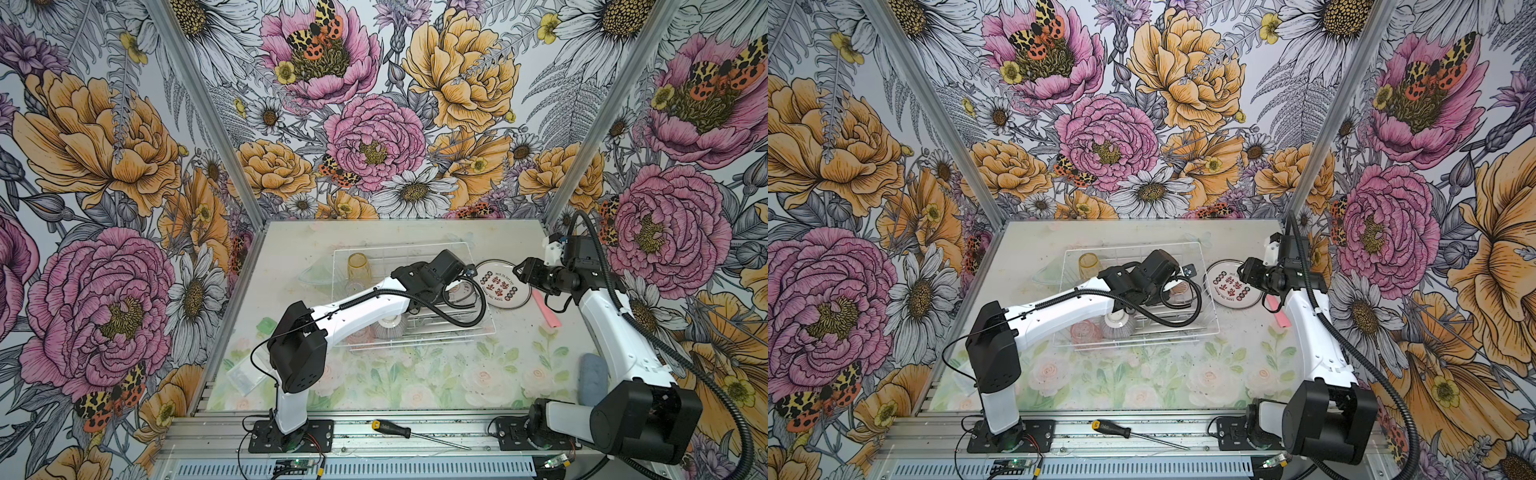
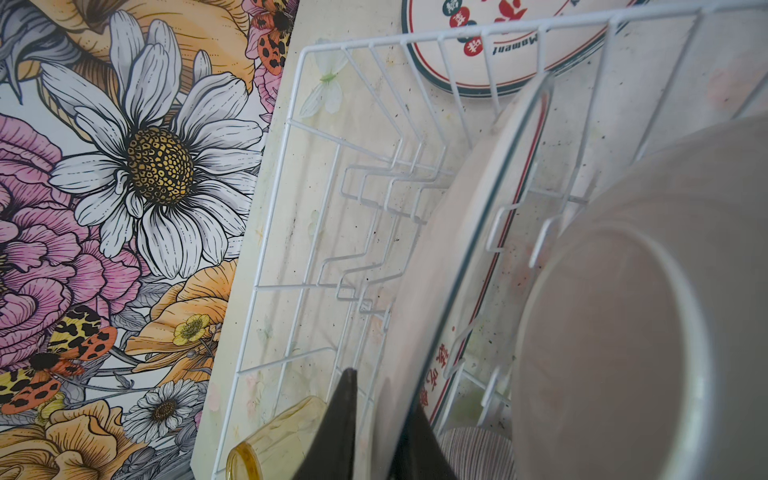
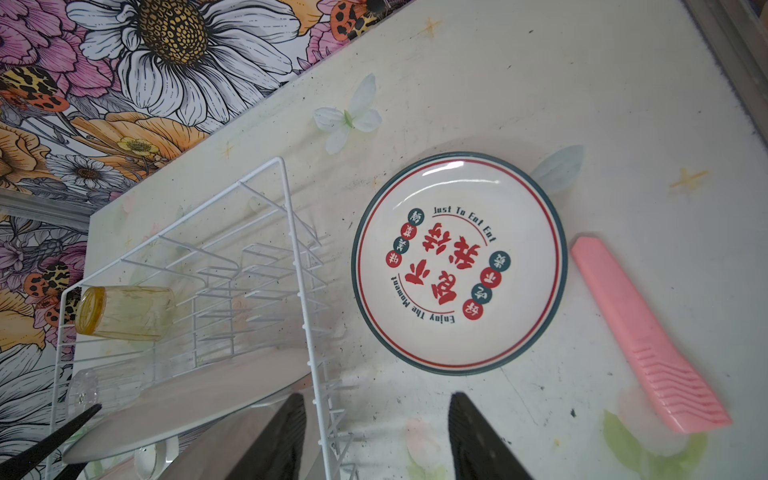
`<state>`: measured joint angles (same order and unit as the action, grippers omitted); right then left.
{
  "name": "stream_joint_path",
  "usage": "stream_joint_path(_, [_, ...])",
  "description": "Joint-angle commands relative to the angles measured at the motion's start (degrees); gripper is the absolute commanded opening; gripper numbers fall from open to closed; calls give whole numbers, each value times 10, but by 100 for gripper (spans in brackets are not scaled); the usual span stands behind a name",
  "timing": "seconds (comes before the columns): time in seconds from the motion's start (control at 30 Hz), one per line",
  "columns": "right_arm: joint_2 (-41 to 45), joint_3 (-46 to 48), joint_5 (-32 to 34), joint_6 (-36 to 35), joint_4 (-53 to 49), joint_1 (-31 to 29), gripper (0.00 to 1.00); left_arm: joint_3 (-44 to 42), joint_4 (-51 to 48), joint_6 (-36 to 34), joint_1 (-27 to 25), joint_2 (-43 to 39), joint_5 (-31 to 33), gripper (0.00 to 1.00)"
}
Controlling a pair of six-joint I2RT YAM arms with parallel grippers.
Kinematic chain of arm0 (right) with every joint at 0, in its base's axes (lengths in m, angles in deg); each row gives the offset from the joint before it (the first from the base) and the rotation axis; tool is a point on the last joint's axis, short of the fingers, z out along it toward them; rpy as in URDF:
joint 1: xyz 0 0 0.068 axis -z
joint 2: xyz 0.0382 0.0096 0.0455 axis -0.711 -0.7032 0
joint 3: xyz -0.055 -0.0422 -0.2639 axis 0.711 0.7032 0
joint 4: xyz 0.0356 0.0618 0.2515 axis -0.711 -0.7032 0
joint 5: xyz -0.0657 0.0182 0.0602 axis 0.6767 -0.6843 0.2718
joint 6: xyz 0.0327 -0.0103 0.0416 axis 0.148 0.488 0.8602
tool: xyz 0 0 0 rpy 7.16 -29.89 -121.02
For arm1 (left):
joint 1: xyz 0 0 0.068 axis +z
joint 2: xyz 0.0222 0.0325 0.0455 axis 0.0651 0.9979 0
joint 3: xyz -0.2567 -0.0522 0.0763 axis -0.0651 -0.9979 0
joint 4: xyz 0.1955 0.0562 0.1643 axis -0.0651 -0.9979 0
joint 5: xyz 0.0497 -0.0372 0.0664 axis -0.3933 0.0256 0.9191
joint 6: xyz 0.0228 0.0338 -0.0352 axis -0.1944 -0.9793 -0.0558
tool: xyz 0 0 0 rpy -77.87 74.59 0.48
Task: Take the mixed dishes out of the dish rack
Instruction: 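Close the left gripper on the rim of the sunburst-printed plate in the rack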
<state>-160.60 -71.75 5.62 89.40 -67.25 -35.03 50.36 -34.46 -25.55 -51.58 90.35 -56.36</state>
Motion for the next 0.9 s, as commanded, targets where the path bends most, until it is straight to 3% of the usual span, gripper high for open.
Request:
stream_joint_path(0.0, [1,4,2,-10,2,-4,57,-1,25,-4,-1,4,16,10])
stream_joint_path(0.1, [-1,4,4,-11,2,-4,57,-1,25,-6,-2,7,14,4])
stream_joint_path(0.47, [-1,5,4,-11,2,-4,57,-7,33,-8,-2,6,19,0])
stream_joint_path(0.87, [1,5,-2,-8,4,-4,57,-15,47,4,-3,-77,2,0])
